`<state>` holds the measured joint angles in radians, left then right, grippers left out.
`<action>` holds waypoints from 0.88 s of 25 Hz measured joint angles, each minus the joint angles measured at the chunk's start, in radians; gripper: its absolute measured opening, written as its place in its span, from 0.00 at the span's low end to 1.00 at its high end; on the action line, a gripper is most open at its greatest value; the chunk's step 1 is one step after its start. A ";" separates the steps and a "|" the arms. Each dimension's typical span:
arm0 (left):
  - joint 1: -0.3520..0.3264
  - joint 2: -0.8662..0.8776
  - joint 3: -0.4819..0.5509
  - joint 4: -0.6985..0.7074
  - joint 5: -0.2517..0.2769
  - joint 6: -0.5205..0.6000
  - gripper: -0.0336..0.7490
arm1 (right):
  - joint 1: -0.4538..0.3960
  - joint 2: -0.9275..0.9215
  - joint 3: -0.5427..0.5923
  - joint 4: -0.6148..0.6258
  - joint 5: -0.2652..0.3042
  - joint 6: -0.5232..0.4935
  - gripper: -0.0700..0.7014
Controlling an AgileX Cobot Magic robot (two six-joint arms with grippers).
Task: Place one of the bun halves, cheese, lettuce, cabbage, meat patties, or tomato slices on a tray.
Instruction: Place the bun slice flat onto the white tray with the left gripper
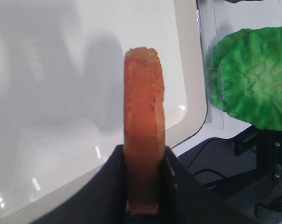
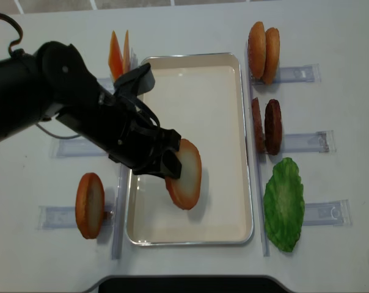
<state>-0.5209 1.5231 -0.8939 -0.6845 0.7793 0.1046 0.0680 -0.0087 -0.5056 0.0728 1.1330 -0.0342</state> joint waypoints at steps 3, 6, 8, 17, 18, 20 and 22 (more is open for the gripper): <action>0.018 0.054 0.001 -0.119 -0.021 0.115 0.22 | 0.000 0.000 0.000 0.000 0.000 0.000 0.79; 0.022 0.101 0.001 -0.208 -0.032 0.195 0.22 | 0.000 0.000 0.000 0.000 0.000 0.000 0.79; 0.022 0.124 0.001 -0.233 -0.032 0.223 0.22 | 0.000 0.000 0.000 0.000 0.000 0.000 0.79; 0.023 0.182 0.001 -0.278 -0.031 0.265 0.22 | 0.000 0.000 0.000 0.000 0.000 0.000 0.79; 0.023 0.189 0.001 -0.278 -0.031 0.266 0.22 | 0.000 0.000 0.000 0.000 0.000 0.000 0.79; 0.023 0.201 0.001 -0.276 -0.031 0.266 0.22 | 0.000 0.000 0.000 0.000 0.000 0.000 0.79; 0.023 0.213 0.001 -0.275 -0.032 0.266 0.22 | 0.000 0.000 0.000 0.000 0.000 0.000 0.79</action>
<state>-0.4982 1.7362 -0.8928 -0.9594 0.7470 0.3704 0.0680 -0.0087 -0.5056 0.0728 1.1330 -0.0342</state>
